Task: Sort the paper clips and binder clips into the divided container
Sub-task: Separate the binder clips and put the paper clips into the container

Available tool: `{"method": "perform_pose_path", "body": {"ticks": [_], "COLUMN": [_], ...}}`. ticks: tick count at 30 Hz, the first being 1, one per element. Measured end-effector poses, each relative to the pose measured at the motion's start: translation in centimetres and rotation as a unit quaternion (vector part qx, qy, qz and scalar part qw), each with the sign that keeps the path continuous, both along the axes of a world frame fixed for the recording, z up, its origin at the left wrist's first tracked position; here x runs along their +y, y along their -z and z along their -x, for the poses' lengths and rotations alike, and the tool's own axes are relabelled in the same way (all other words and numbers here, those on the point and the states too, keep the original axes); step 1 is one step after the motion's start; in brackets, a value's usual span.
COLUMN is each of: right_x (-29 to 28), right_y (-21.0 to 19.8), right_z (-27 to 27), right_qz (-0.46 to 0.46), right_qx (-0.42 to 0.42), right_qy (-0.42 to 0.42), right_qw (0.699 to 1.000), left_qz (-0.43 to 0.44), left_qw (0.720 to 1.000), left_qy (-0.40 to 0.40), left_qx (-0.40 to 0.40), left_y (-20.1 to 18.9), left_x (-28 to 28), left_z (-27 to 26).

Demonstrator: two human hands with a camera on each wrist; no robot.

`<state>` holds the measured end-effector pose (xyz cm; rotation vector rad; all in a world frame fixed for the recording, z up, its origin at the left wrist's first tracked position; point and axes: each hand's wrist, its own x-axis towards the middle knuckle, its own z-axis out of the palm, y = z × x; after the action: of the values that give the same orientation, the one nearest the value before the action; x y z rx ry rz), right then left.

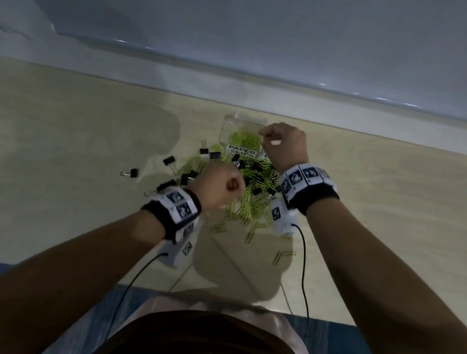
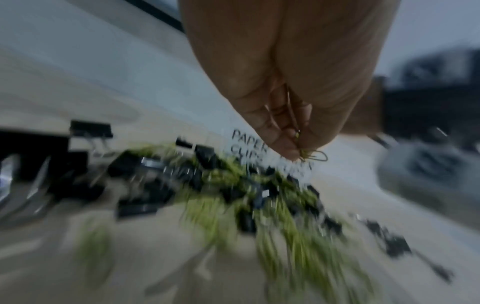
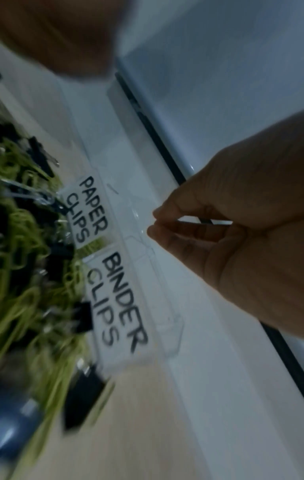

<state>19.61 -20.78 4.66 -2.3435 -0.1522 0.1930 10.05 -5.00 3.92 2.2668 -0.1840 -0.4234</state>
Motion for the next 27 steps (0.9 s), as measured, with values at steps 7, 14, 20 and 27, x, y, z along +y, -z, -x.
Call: {"method": "perform_pose_path", "body": {"ticks": [7,14,20,27], "right_x": [-4.7,-3.3,-3.4,-3.4], "right_y": [2.8,4.9,5.5,4.6], "right_z": [8.8,11.8,11.7,12.3], "right_qz": [0.079,0.154,0.165,0.173], "right_qx": [0.055,0.070,0.096,0.023], "right_qy": [-0.122,-0.155,-0.164,-0.197], "right_qw": [0.988,0.973,0.968,0.965], "left_qz": [-0.028,-0.129,-0.197,-0.230], "left_qw": [0.992,0.980,0.941,0.925], "left_qy": [-0.061,0.027,0.270,0.291], "left_qx": [-0.103,-0.148,-0.055,-0.077], "left_y": [-2.2,-0.5,2.6,3.4], "left_x": [-0.5,-1.6,-1.4,-2.8], "left_z": [-8.5,-6.4,0.3,1.3]}}
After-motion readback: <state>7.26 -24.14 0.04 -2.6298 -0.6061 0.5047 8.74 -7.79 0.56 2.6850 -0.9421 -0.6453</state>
